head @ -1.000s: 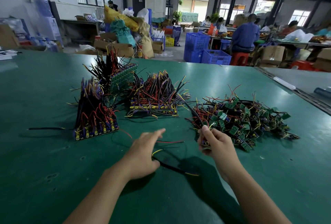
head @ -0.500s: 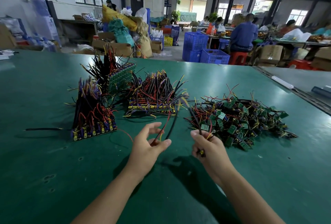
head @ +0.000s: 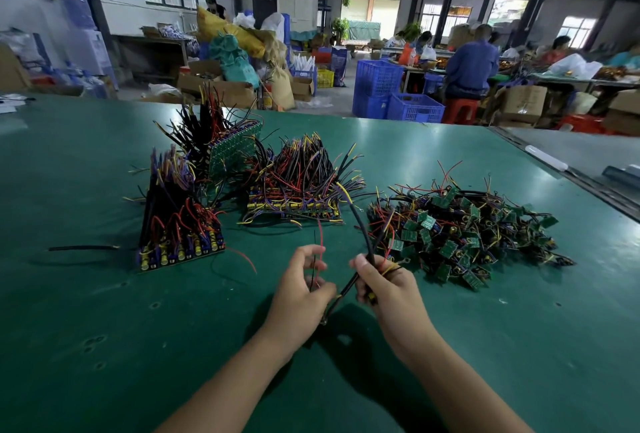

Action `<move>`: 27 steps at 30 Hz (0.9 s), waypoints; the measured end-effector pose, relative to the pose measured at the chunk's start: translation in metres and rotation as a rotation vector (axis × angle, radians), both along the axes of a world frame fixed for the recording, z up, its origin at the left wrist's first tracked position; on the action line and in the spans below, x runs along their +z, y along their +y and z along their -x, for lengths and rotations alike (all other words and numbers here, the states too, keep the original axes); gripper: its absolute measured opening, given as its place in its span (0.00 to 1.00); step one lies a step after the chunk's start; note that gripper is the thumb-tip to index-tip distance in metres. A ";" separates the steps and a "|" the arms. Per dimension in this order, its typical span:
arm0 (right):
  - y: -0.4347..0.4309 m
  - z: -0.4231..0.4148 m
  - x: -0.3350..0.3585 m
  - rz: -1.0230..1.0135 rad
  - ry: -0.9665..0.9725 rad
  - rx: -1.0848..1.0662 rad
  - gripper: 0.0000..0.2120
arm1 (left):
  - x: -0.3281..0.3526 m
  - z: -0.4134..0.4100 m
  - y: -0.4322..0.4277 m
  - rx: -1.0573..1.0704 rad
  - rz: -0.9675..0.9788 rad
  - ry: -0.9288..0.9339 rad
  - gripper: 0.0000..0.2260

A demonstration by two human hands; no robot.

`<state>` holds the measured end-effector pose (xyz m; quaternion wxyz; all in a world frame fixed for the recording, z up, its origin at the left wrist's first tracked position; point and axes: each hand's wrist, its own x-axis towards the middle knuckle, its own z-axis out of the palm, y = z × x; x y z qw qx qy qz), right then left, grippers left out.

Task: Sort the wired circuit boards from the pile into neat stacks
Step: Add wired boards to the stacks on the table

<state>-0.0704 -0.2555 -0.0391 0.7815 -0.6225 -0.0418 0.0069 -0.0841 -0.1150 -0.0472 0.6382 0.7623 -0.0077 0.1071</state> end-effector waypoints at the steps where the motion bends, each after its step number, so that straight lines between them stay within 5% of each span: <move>1: 0.000 -0.001 0.000 -0.007 -0.004 -0.021 0.07 | 0.000 0.000 0.001 0.011 -0.103 -0.047 0.14; 3: -0.002 -0.003 -0.001 -0.040 0.000 -0.070 0.07 | -0.002 -0.001 0.004 0.006 -0.329 -0.142 0.01; 6: -0.006 -0.008 -0.003 -0.090 0.004 -0.149 0.07 | -0.007 0.003 0.003 -0.086 -0.443 -0.158 0.11; 9: -0.006 -0.008 -0.005 -0.073 -0.025 -0.192 0.08 | -0.007 0.007 -0.002 -0.140 -0.399 -0.137 0.15; 14: 0.000 -0.006 -0.002 -0.025 -0.066 -0.215 0.12 | -0.004 0.007 -0.007 -0.104 -0.360 -0.130 0.05; 20: 0.002 -0.004 0.002 -0.133 0.014 -0.160 0.11 | -0.005 0.007 -0.005 -0.170 -0.320 -0.117 0.05; 27: 0.007 0.003 -0.002 0.038 -0.070 -0.106 0.14 | -0.002 -0.001 -0.005 -0.024 0.074 -0.053 0.18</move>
